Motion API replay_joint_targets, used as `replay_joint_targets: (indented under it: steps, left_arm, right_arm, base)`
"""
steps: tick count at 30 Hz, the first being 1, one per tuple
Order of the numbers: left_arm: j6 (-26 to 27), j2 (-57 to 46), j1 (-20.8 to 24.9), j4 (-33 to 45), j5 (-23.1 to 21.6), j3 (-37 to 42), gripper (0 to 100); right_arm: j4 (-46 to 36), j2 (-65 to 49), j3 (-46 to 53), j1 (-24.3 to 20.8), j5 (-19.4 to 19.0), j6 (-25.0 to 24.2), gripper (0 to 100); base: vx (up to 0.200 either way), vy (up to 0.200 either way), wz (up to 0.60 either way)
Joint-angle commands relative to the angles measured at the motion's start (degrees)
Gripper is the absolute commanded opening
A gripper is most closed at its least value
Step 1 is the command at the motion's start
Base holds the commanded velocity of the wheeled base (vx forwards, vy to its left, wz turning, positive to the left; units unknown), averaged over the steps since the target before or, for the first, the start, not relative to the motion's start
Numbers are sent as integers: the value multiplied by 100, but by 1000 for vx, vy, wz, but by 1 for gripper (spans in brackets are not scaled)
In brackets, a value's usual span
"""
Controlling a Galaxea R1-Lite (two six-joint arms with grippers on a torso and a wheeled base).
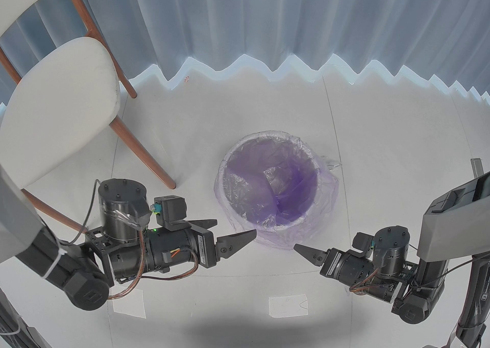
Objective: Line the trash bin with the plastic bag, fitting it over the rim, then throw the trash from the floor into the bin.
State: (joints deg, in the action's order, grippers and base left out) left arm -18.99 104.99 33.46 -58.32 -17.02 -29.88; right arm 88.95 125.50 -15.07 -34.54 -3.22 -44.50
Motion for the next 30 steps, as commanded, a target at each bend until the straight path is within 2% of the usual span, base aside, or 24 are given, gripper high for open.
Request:
replay_joint_targets:
  steps: [1,6,14,19,24,30]
  left_arm:
    - [-87,1077,-428,-496,67,-273,100]
    - [-359,1727,-692,-1111,85,-536,100]
    - [-658,2149,-1123,-1208,-12,-783,100]
    - [-676,2219,-1184,-1234,-91,-853,100]
    - [-676,2325,-1219,-1568,-293,-809,100]
    - [-623,2667,-1272,-1858,-337,-800,100]
  right_arm:
    - [105,18,-23,-9,5,2,100]
    - [105,71,-23,-9,14,11,100]
    - [105,150,-40,-9,14,11,100]
    - [105,291,-49,-9,14,29,100]
    - [105,282,-49,-9,14,29,100]
    - [105,326,-58,-9,14,29,100]
  base:
    - [0,0,0]
    - [0,0,0]
    - [0,0,0]
    - [0,0,0]
    - [0,0,0]
    - [0,0,0]
